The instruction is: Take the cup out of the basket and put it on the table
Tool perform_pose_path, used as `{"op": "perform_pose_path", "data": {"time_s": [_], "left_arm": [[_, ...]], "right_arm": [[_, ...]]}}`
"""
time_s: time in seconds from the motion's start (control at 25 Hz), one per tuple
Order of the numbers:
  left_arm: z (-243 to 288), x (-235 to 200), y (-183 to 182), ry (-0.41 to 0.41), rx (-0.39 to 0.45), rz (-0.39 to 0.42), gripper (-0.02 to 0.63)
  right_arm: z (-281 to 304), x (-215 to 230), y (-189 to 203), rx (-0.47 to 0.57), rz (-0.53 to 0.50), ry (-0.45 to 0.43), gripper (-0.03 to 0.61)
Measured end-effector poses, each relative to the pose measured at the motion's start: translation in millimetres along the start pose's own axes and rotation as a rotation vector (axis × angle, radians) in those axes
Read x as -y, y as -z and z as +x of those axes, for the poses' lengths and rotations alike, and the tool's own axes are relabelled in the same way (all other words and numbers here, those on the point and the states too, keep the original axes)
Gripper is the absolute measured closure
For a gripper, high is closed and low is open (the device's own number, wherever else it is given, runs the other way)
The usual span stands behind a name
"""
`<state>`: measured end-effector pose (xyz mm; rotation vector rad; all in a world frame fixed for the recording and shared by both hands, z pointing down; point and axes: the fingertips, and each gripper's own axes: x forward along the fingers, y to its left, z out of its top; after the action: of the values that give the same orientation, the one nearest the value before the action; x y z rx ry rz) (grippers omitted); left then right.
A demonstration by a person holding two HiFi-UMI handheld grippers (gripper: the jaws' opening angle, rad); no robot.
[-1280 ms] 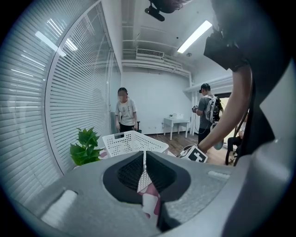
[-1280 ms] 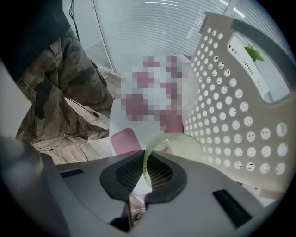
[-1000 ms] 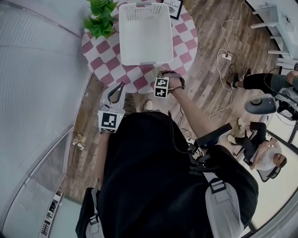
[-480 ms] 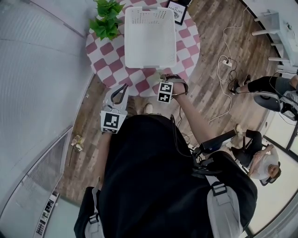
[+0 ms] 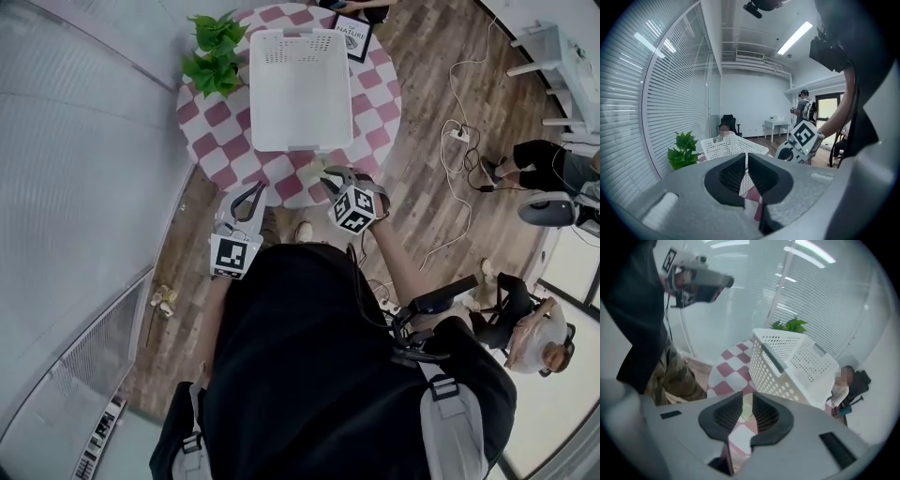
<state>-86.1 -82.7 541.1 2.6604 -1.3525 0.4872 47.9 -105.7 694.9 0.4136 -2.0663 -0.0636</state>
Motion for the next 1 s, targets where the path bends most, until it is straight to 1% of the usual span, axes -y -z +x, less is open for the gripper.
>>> {"op": "perform_pose_path", "data": {"time_s": [0.08,0.16,0.2,0.32,0.48,0.72,0.88,1.0], "left_arm": [[3,3,-1,0.008,0.001,0.005,0.607],[6,8,-2,0.019,-0.001,0.008,0.607],[8,11,-2,0.025,-0.003,0.011,0.607],[10,18,-8,0.036,-0.002,0.025,0.607],[14,18,-11,0.033,0.0,0.032,0.607],[8,12,-4,0.001,-0.001,0.008,0.607],[2,6,-1,-0.025,0.001,-0.004,0.607],[-3,0,5,-0.036,-0.002,-0.012,0.607]], "right_arm": [[-13,6,-9,0.119,0.141,0.02,0.561],[-21,10,-11,0.2,0.227,0.044,0.568],[-23,10,-10,0.215,0.24,0.056,0.569],[-26,8,-3,0.197,0.21,0.068,0.569],[-23,12,5,0.161,0.17,0.054,0.569],[-12,7,11,0.098,0.09,0.0,0.569],[-2,3,11,0.044,-0.005,-0.033,0.569],[7,-3,13,0.0,-0.05,-0.062,0.569]]}}
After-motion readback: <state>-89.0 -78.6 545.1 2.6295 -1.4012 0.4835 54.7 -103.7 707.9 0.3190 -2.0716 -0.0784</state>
